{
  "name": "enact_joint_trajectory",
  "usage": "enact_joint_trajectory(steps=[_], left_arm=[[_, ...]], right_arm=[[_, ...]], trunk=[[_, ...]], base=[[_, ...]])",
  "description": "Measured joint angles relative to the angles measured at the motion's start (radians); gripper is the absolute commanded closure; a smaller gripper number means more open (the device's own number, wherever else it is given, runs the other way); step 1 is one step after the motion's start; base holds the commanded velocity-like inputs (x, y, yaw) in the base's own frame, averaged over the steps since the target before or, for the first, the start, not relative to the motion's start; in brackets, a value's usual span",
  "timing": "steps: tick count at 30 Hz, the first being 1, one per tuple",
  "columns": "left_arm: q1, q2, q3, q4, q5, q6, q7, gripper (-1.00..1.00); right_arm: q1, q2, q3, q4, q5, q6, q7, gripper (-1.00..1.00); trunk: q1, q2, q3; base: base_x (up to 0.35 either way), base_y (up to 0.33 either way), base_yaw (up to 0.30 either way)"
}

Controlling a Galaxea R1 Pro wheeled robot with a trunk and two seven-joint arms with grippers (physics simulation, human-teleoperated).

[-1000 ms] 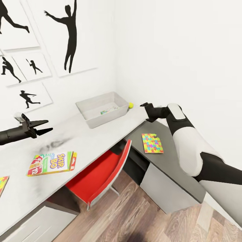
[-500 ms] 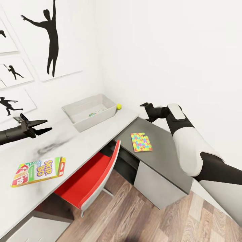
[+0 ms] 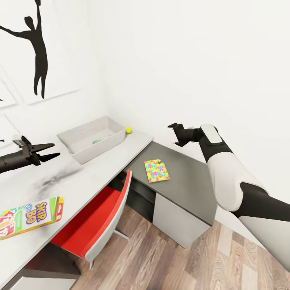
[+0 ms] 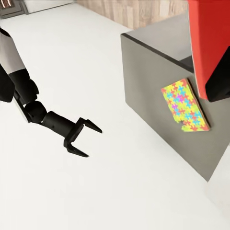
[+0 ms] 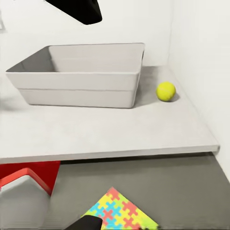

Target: Put all the toys in the child's room - the three board games (two on the bed and one on the table), the two jigsaw puzzles on the table, and the tennis ball on the table - inside the toy box on the table in the child's room.

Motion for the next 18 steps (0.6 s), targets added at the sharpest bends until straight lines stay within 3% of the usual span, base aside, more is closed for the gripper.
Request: enact_joint_trajectory(steps=[18], left_arm=[[0.0, 0.002, 0.001, 0.0, 0.0, -0.001, 0.0, -1.0]], right_arm=[[-0.001, 0.0, 0.003, 0.002, 0.0, -0.001, 0.002, -1.0]], trunk=[[0.0, 0.0, 0.021]], base=[[0.0, 0.028, -0.222]])
